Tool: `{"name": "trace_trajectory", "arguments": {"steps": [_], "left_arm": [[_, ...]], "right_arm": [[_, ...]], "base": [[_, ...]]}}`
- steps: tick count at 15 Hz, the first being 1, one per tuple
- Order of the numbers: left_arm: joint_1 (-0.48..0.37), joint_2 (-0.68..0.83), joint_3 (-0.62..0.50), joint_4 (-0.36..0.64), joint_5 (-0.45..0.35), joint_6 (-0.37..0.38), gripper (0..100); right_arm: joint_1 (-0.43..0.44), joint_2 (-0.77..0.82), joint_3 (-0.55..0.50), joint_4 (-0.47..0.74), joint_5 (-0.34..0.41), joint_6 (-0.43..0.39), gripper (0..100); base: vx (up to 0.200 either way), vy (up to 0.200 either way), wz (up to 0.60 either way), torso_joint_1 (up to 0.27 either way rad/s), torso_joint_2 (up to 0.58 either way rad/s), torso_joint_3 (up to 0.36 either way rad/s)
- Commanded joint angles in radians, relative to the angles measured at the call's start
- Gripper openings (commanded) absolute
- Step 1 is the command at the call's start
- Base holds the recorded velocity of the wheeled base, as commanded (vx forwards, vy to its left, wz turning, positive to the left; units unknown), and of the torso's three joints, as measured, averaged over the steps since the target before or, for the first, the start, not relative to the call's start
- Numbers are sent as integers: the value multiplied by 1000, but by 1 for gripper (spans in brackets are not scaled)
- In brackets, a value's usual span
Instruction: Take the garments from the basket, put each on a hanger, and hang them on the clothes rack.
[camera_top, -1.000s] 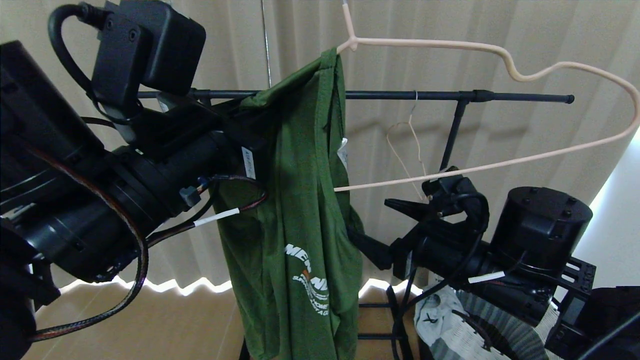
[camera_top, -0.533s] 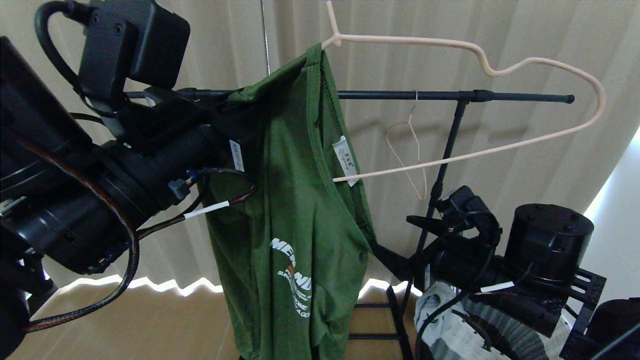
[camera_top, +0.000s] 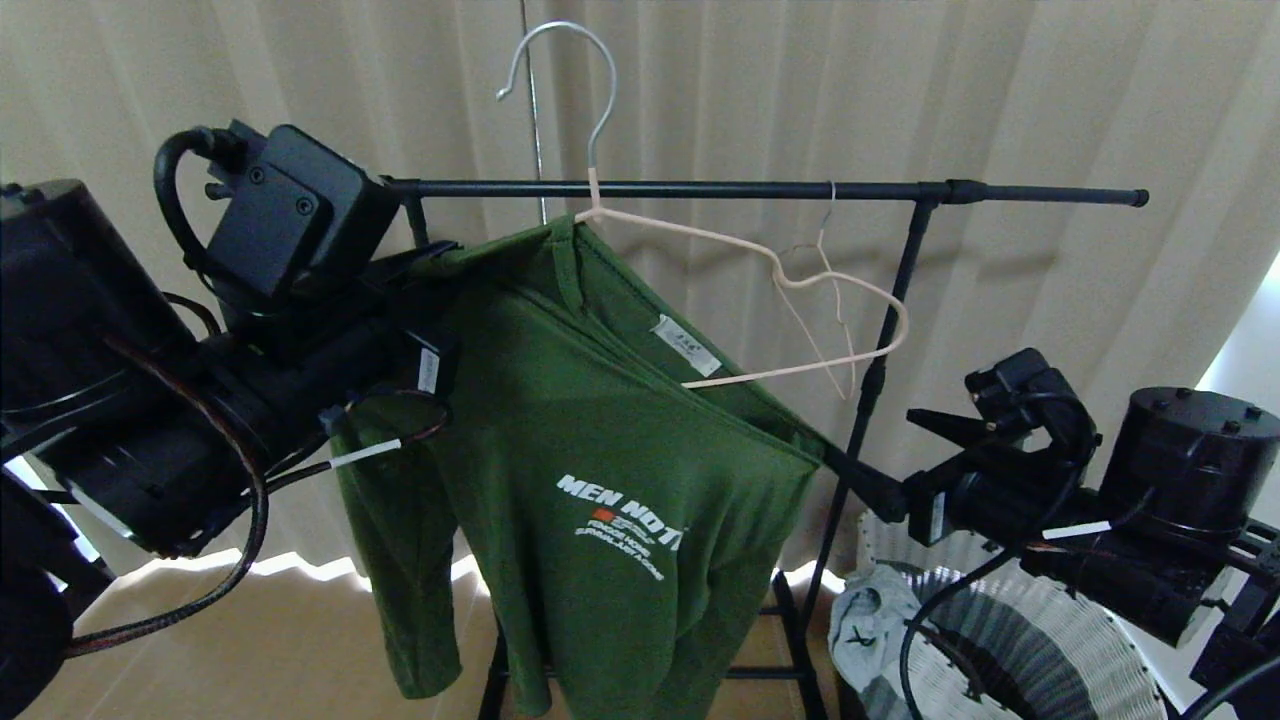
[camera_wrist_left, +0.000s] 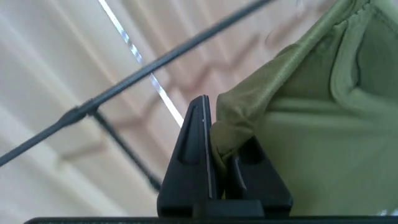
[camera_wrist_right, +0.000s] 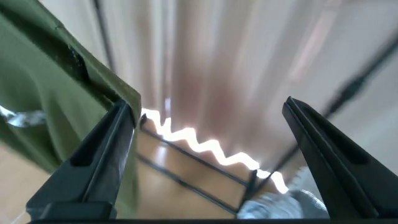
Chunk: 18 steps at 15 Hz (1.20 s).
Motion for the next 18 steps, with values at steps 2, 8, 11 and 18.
{"name": "trace_trajectory", "arguments": {"steps": [2,8,11,18], "left_arm": [[16,0,41,-4,2,13,0],[125,37,148,-60,0,180,0],[132,58,170,-94,0,183,0],[137,74,182,-97,8,173,0]], "right_arm": [[-71,-26,-20,11,1,-1,100],[-77,-87,-29,57,3,-1,100],[-37,-130,-14,68,8,-1,100],[225,-323,-22,297,11,1,100]], "base": [[0,0,0,0,0,0],[0,0,0,0,0,0],[0,0,0,0,0,0],[0,0,0,0,0,0]]}}
